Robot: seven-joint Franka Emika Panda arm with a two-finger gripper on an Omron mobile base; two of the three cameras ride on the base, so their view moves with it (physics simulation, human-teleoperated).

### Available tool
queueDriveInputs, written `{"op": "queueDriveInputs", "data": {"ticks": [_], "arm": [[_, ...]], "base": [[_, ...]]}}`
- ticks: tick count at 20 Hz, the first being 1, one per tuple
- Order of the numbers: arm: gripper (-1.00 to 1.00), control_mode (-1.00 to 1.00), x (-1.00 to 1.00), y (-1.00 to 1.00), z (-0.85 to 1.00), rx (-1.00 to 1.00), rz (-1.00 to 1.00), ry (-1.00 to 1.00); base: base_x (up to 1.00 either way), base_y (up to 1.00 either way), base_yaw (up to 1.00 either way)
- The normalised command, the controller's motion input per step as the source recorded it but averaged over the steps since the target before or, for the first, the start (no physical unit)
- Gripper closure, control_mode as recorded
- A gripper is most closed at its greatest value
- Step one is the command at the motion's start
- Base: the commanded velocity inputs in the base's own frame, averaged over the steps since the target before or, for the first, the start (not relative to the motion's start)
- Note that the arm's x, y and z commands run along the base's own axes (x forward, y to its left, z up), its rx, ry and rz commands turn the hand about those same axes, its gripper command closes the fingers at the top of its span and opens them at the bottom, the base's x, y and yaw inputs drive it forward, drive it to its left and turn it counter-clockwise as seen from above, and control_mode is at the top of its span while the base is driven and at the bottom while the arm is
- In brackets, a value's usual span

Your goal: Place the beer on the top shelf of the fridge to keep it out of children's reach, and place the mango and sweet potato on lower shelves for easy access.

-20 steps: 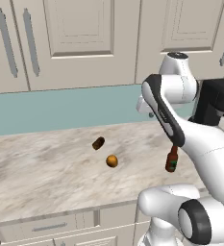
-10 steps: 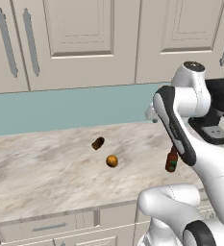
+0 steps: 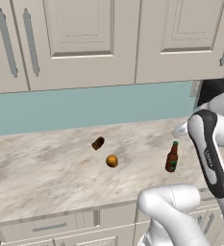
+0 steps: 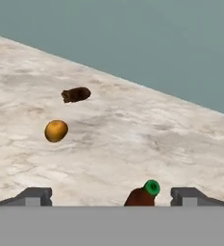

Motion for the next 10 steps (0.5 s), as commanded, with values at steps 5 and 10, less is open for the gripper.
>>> {"op": "queueDriveInputs", "data": {"ticks": [5, 10], "arm": [[-1.00, -1.00, -0.19, -0.59, -0.25, 0.01, 0.34, -0.23], [-1.00, -1.00, -0.03, -0.32, -0.29, 0.01, 0.22, -0.13]], "base": [[0.00, 0.00, 0.00], [0.00, 0.00, 0.00]]}}
